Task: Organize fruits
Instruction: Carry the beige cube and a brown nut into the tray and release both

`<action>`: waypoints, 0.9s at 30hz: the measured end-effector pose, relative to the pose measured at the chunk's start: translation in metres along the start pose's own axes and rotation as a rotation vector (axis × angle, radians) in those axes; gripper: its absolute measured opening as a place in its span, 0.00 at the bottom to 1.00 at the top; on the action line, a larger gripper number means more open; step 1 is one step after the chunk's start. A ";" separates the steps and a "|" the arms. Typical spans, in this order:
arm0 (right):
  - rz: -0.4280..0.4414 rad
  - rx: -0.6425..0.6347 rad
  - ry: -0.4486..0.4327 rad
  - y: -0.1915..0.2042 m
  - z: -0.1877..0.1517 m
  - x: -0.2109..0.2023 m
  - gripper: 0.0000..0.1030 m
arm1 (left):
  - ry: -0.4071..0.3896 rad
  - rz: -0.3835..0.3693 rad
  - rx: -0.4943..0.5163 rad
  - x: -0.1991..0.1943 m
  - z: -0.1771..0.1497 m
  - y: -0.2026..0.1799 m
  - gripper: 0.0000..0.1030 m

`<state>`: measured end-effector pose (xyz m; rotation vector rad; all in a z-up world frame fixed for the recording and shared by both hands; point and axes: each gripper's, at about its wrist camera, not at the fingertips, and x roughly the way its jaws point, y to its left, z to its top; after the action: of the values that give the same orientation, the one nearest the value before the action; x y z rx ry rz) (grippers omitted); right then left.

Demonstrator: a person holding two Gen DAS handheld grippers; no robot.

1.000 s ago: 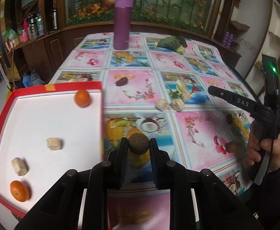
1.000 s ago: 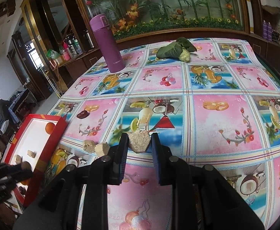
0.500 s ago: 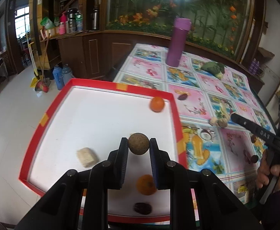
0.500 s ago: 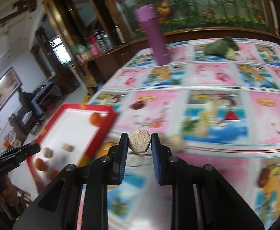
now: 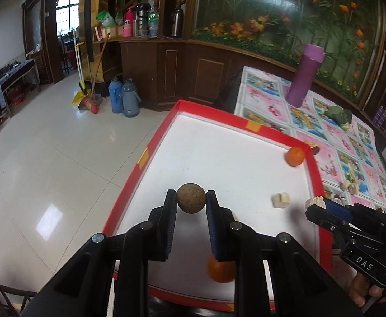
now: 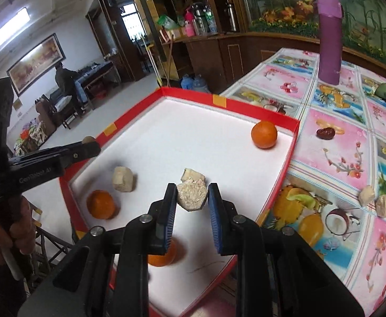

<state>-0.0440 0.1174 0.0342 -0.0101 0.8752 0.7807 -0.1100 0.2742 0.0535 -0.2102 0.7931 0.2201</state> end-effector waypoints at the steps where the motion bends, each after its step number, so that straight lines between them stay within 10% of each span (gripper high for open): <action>1: -0.011 0.005 0.020 -0.001 0.000 0.006 0.26 | 0.007 0.004 -0.007 0.004 0.000 0.003 0.21; 16: 0.001 0.035 0.126 -0.001 -0.006 0.021 0.26 | 0.089 0.056 -0.034 0.027 -0.014 0.015 0.21; 27: 0.010 0.110 -0.050 -0.035 -0.003 -0.039 0.27 | 0.050 0.100 0.009 0.006 -0.013 -0.007 0.42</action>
<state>-0.0395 0.0670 0.0483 0.1110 0.8701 0.7386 -0.1134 0.2644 0.0411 -0.1682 0.8553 0.3067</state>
